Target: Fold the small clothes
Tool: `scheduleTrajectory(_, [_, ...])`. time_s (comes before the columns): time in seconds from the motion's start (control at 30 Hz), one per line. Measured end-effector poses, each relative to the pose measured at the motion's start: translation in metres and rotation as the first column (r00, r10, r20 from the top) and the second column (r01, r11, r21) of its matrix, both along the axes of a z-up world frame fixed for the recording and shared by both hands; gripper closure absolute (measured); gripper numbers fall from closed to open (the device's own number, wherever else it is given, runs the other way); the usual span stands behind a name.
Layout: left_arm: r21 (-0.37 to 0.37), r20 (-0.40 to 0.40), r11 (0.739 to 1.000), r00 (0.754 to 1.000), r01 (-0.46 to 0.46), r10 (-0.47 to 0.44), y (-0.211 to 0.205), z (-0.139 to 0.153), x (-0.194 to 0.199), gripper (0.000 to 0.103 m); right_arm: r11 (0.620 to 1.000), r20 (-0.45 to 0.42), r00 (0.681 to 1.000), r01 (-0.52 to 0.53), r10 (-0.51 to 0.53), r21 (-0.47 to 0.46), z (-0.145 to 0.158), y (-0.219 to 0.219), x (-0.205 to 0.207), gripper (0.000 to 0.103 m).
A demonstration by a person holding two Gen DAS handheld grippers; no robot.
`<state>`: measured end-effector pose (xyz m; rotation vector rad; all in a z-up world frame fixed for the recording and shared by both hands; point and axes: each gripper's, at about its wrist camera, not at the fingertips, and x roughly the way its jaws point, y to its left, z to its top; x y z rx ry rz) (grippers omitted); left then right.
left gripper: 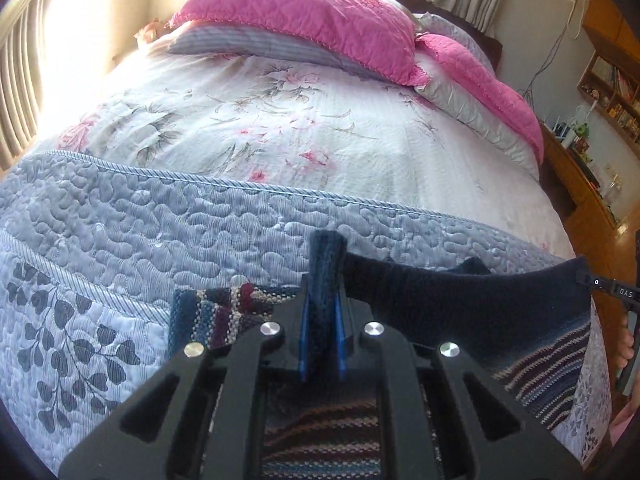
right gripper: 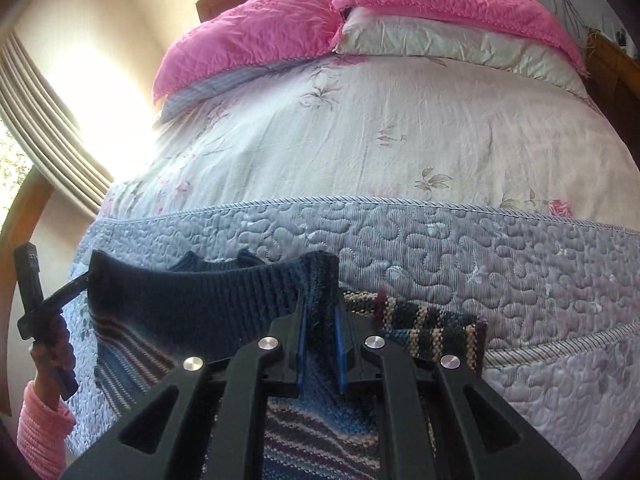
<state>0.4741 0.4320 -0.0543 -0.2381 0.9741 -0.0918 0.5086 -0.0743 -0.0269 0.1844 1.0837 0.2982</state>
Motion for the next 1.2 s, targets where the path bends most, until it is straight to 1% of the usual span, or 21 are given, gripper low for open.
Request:
scheduleTrajectory(0.1, [0.021,-0.056,1.0,0.998,-0.021,0.022,0.004,-0.026,0.013,0.094,1.0,-0.035,0.999,0.01,-0.011,-0.011,-0.025,0.004,0.014,0.092])
scheduleTrajectory(0.2, [0.044,-0.086,0.999,0.996,-0.024,0.028,0.004,-0.046,0.02,0.094,0.999,-0.064,0.998,0.023,-0.024,-0.025,-0.047,0.003,0.021,0.092])
scheduleTrajectory(0.33, [0.083,-0.106,0.996,0.994,-0.015,0.024,-0.002,-0.06,0.024,0.094,0.999,-0.095,0.995,0.037,-0.04,-0.029,-0.067,-0.002,0.024,0.092])
scheduleTrajectory(0.47, [0.083,-0.129,0.996,0.991,-0.023,0.033,0.0,-0.071,0.028,0.093,0.998,-0.111,0.993,0.039,-0.044,-0.047,-0.081,-0.002,0.025,0.091])
scheduleTrajectory(0.53, [0.079,-0.144,0.996,0.989,-0.035,0.046,0.002,-0.074,0.029,0.086,0.998,-0.113,0.992,0.043,-0.049,-0.054,-0.084,-0.001,0.026,0.091])
scheduleTrajectory(0.6, [0.081,-0.158,0.995,0.985,-0.052,0.064,0.007,-0.072,0.029,0.079,0.998,-0.111,0.993,0.045,-0.051,-0.05,-0.08,-0.001,0.023,0.086])
scheduleTrajectory(0.63, [0.076,-0.156,0.995,0.985,-0.063,0.074,0.01,-0.068,0.027,0.073,0.998,-0.107,0.993,0.048,-0.053,-0.048,-0.076,-0.003,0.019,0.081])
scheduleTrajectory(0.67, [0.08,-0.148,0.993,0.984,-0.086,0.097,0.014,-0.062,0.024,0.069,0.997,-0.1,0.994,0.046,-0.051,-0.056,-0.069,-0.006,0.013,0.072])
scheduleTrajectory(0.7, [0.091,-0.126,0.988,0.983,-0.123,0.134,0.02,-0.052,0.018,0.058,0.997,-0.087,0.995,0.047,-0.052,-0.065,-0.062,-0.01,0.007,0.068])
scheduleTrajectory(0.73, [0.1,-0.091,0.982,0.981,-0.161,0.17,0.026,-0.041,0.009,0.056,0.997,-0.07,0.996,0.051,-0.055,-0.06,-0.054,-0.017,-0.003,0.062])
scheduleTrajectory(0.8, [0.099,-0.01,0.973,0.978,-0.206,0.208,0.035,-0.016,-0.015,0.053,0.999,-0.076,0.997,0.025,-0.027,-0.032,-0.041,-0.029,-0.028,0.06])
scheduleTrajectory(0.83, [0.083,0.015,0.974,0.978,-0.209,0.209,0.037,-0.006,-0.029,0.052,1.0,-0.079,0.997,0.005,-0.007,-0.021,-0.038,-0.037,-0.045,0.06])
scheduleTrajectory(0.87, [0.053,0.023,0.979,0.981,-0.195,0.194,0.036,0.002,-0.046,0.05,0.999,-0.094,0.995,-0.011,0.008,-0.034,-0.037,-0.044,-0.062,0.06])
scheduleTrajectory(0.93, [0.037,0.004,0.988,0.989,-0.15,0.15,0.022,0.008,-0.077,0.05,0.997,-0.111,0.993,-0.053,0.046,-0.057,-0.04,-0.055,-0.1,0.06])
scheduleTrajectory(0.97, [0.03,0.006,0.993,0.994,-0.114,0.114,0.014,0.008,-0.093,0.05,0.995,-0.121,0.991,-0.068,0.06,-0.066,-0.043,-0.06,-0.116,0.06])
scheduleTrajectory(1.03, [0.047,0.007,0.998,0.999,-0.046,0.046,-0.009,0.002,-0.124,0.05,0.995,-0.155,0.985,-0.079,0.069,-0.058,-0.054,-0.068,-0.144,0.059])
scheduleTrajectory(1.1, [0.067,-0.006,0.998,1.0,0.023,-0.023,-0.031,-0.004,-0.144,0.049,0.998,-0.189,0.981,-0.061,0.053,-0.034,-0.065,-0.077,-0.163,0.059])
scheduleTrajectory(1.17, [0.079,-0.019,0.995,0.998,0.06,-0.058,-0.047,-0.009,-0.155,0.049,0.998,-0.205,0.977,-0.067,0.063,-0.009,-0.074,-0.083,-0.176,0.06])
scheduleTrajectory(1.2, [0.092,-0.033,0.993,0.997,0.074,-0.071,-0.053,-0.014,-0.16,0.048,0.998,-0.215,0.975,-0.065,0.063,0.001,-0.078,-0.084,-0.181,0.064])
